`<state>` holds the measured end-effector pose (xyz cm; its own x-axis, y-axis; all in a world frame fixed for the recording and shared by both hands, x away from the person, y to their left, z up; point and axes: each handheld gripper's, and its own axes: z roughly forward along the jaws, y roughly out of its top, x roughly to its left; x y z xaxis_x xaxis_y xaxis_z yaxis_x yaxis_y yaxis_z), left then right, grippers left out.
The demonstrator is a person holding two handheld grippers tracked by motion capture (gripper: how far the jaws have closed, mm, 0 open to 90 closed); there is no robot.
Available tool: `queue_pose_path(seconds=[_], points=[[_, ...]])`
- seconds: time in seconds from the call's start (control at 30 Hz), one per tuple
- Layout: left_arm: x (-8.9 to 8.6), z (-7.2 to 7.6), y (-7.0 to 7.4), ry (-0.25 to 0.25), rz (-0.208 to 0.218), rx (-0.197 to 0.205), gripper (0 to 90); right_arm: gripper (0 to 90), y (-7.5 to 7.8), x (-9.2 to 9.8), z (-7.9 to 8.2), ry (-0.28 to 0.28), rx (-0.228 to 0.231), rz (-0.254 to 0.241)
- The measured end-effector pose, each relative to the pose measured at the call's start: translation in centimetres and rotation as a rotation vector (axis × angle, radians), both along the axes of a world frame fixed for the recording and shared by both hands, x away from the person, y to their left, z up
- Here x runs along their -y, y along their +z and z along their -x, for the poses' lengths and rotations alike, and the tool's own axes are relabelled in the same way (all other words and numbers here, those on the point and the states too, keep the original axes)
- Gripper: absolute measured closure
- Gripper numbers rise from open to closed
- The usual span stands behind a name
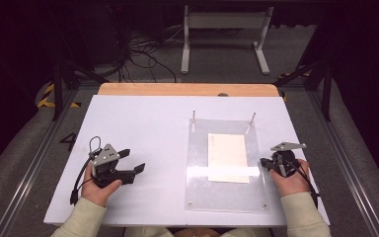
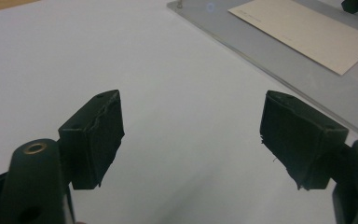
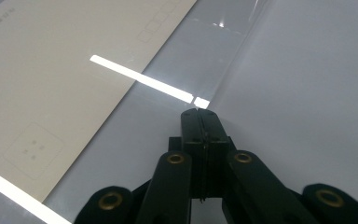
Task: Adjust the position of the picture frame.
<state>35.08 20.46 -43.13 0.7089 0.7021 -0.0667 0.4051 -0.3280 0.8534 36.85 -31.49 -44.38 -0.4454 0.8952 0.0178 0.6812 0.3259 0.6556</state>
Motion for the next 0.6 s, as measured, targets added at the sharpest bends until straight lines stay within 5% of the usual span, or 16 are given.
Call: queue_pose_path(seconds=[0.3,0.5,0.6], points=[[0.3,-0.1,-0.1,-0.02,-0.006,-0.007,22.0,90.0,-0.2,-4.0,-1.2,0.084,0.003,-0.006],[1.0,0.0,-0.2,-0.042,-0.009,-0.012,22.5,90.0,-0.5,-5.6,-2.1,0.125,-0.006,-0.065],[1.8,0.3,-0.3,-0.075,-0.031,-0.015,23.0,89.9,-0.6,-6.6,-2.5,0.157,0.024,-0.04]])
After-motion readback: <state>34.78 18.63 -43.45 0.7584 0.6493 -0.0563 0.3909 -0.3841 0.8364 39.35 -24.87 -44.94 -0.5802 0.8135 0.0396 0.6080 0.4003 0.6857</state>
